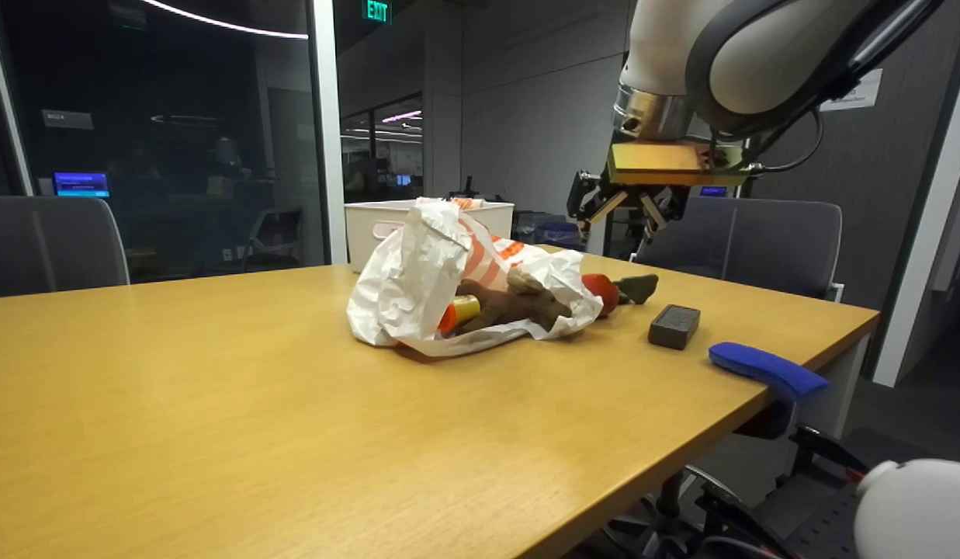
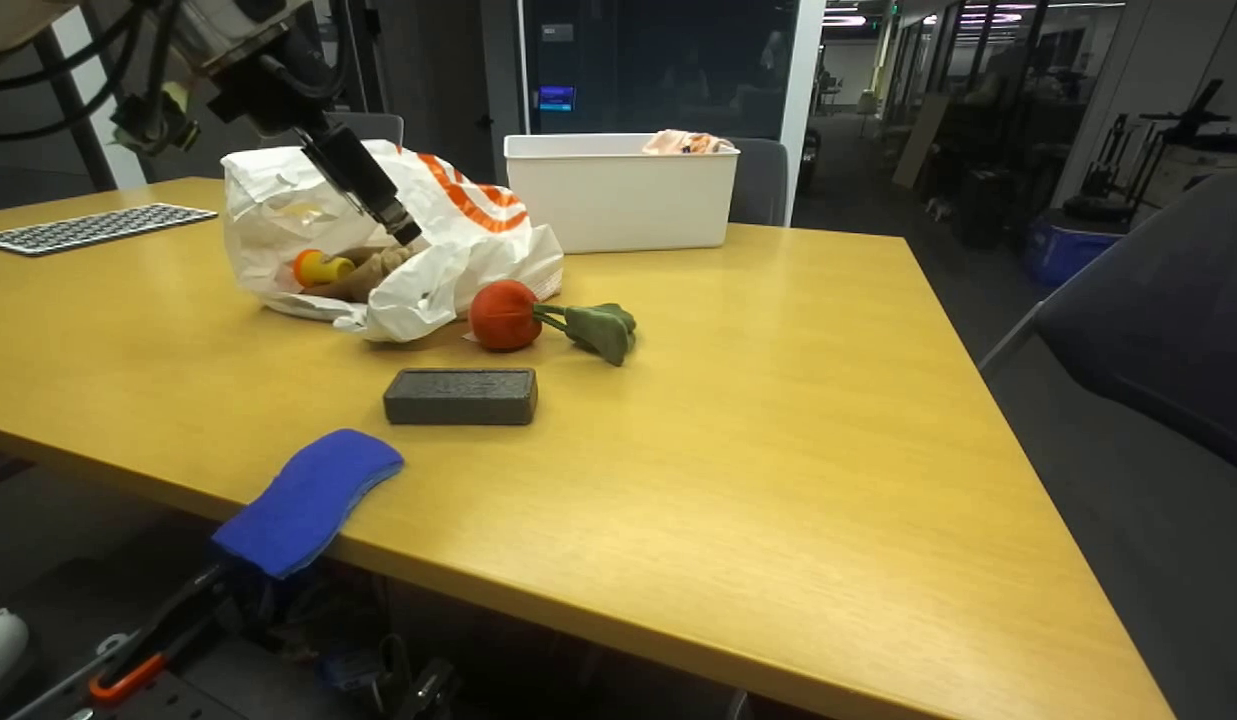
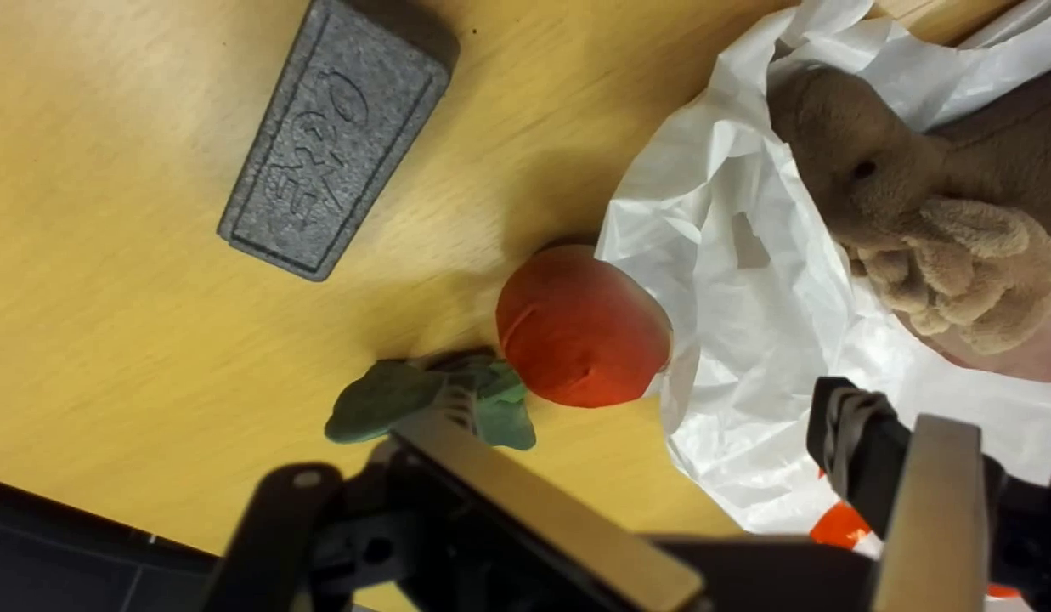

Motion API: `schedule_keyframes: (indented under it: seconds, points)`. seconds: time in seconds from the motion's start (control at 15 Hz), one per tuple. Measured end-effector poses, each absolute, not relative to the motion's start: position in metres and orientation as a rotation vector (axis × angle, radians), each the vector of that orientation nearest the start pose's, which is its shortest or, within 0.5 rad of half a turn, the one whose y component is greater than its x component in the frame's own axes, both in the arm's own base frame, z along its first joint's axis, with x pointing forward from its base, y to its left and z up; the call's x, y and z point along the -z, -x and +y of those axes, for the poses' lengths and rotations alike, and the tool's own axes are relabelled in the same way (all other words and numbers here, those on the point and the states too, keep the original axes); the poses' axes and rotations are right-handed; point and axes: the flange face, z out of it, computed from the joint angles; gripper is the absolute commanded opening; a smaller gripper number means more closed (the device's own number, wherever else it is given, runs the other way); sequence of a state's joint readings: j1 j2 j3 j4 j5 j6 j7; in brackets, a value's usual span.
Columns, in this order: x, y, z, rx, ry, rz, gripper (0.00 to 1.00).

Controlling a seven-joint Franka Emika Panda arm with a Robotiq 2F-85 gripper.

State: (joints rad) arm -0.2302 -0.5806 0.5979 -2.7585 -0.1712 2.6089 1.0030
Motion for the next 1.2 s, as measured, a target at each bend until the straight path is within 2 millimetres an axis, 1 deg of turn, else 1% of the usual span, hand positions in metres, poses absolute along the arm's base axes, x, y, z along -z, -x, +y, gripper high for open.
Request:
schedule_keyframes:
  seconds: [0.07, 0.2, 0.4, 0.53, 0.67, 0.87, 1.0, 1.2]
  points:
    - [-0.393, -0.368, 0.130, 0.821, 3.064, 0.836, 1.00]
    - [-0.390, -0.376, 0.114, 0.781, 3.066, 0.891, 1.00]
    - [-0.387, -0.395, 0.084, 0.724, 3.070, 0.970, 1.00]
    - [-0.380, -0.410, 0.069, 0.655, 3.063, 1.009, 1.00]
    - [-0.370, -0.426, 0.063, 0.571, 3.042, 1.029, 1.00]
    - [-0.351, -0.448, 0.067, 0.452, 3.006, 1.041, 1.00]
    - [-0.342, -0.461, 0.068, 0.426, 2.990, 1.048, 1.00]
    - [-0.333, -0.477, 0.059, 0.437, 2.978, 1.087, 1.00]
